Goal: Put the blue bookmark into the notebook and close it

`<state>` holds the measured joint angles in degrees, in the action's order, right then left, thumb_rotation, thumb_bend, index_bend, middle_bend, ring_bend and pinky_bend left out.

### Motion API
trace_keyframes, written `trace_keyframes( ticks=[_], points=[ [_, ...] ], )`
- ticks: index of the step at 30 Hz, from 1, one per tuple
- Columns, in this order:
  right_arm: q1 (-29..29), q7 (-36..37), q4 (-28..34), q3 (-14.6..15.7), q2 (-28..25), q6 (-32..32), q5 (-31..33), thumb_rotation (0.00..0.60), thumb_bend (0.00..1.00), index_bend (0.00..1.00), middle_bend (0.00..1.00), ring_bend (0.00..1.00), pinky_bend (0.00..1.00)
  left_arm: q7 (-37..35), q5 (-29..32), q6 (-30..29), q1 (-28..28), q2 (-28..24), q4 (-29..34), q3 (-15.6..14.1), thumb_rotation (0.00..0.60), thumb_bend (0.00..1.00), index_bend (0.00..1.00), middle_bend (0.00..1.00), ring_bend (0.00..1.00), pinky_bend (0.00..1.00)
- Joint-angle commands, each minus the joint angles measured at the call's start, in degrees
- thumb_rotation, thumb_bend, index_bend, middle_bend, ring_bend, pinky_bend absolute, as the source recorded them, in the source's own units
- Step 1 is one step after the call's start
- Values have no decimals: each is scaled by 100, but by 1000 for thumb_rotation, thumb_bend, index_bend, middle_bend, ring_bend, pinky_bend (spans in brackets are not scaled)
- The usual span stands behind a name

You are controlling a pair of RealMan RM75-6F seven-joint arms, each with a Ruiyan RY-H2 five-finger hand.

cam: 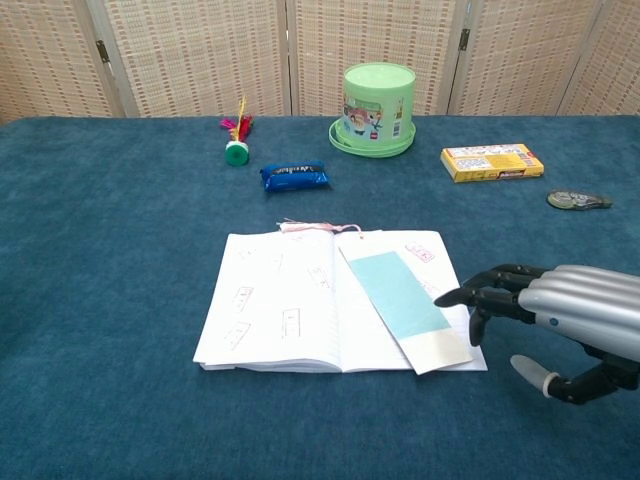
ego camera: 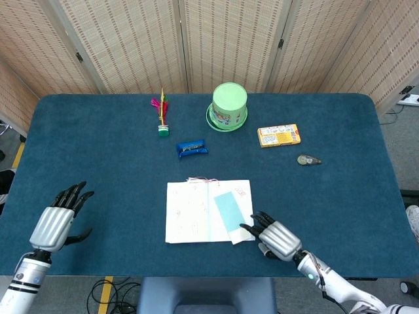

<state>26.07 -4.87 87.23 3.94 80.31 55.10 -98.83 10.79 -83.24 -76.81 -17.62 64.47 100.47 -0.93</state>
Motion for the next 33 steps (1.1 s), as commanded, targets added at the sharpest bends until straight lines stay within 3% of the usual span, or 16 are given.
trace_keyframes(
  ticks=[1,33],
  points=[
    [28,-17,-46,27,44,-7,34,600,573,0,320,21,37,-5,-22,20,15,-1,-1,-2,600,278,164,0,0,146],
    [357,-201,18,125,400,-30,210,600,574,0,320,15,16,-40,-70,197,120,25,-85,92,600,278,163,0,0,146]
  ],
)
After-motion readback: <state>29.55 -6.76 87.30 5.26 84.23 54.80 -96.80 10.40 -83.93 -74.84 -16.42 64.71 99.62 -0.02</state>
